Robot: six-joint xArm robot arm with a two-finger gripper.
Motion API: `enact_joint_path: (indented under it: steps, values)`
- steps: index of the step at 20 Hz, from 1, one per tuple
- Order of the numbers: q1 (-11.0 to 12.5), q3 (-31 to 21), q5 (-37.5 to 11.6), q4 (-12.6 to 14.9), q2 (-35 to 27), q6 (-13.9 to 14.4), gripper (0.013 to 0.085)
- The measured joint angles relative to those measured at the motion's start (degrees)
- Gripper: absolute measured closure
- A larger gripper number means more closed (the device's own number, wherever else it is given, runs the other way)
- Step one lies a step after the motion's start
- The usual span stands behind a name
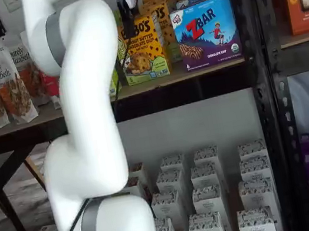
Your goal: Pick up the orange box on the top shelf, the fifth box from the left
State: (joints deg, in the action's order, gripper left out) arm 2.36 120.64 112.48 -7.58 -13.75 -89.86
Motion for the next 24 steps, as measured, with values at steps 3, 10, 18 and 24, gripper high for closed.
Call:
enact_joint_path:
  steps: [3, 10, 18, 24]
  values:
    - [0.42, -2.07, -2.32, -0.97, 1.27, -0.26, 0.013]
    - [0.38, -3.21, -3.75, -0.22, 1.96, -0.52, 0.013]
    - [0.43, -4.69, -4.5, 0.25, 2.49, -0.79, 0.013]
    - [0.59, -4.82, -4.54, -0.17, 2.55, -0.85, 0.017]
